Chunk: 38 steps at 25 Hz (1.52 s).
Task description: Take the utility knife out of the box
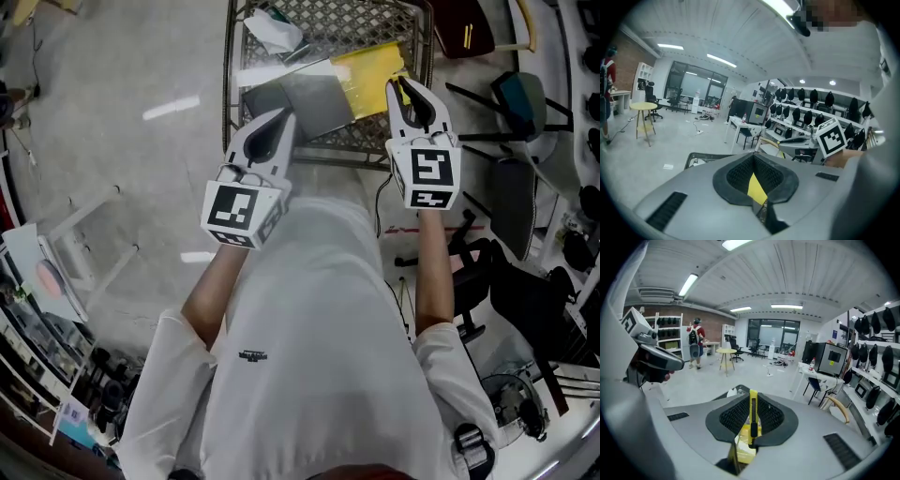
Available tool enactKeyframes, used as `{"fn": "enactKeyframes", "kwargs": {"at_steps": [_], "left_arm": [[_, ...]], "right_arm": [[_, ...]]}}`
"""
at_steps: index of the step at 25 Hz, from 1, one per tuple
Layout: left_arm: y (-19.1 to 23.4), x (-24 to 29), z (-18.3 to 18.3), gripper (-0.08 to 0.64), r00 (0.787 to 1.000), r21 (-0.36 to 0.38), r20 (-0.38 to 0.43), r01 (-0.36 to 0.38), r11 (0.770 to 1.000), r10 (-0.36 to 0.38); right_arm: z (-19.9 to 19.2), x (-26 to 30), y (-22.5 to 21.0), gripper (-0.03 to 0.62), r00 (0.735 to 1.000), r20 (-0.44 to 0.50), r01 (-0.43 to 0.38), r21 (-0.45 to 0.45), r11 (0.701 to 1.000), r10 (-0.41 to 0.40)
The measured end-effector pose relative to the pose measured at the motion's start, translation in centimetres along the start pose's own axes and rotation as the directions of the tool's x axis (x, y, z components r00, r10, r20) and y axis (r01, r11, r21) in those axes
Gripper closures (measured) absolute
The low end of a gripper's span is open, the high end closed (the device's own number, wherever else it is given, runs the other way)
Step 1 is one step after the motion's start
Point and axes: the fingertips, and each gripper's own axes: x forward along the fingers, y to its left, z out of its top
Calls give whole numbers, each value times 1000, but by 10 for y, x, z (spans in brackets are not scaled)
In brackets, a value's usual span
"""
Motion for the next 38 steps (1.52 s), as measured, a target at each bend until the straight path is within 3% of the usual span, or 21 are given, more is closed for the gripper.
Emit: {"fn": "enactKeyframes", "kwargs": {"at_steps": [9, 20, 23, 29, 38], "left_arm": [[-2, -19, 37, 558, 996, 15, 89, -7, 1000, 6], [-8, -28, 70, 558, 987, 49, 161, -3, 999, -5], [-10, -27, 75, 558, 985, 57, 174, -1, 998, -9], [-11, -23, 76, 558, 985, 59, 174, -1, 998, -10], [-14, -21, 78, 558, 986, 66, 167, 2, 998, -13]], "right_arm": [[48, -63, -1, 552, 985, 160, 51, 97, 994, -66], [80, -129, -13, 552, 910, 354, 174, 145, 974, -215], [73, -129, -12, 552, 896, 370, 194, 167, 967, -244], [61, -124, -10, 551, 897, 361, 180, 228, 957, -255], [70, -119, -11, 552, 901, 373, 162, 188, 969, -223]]}}
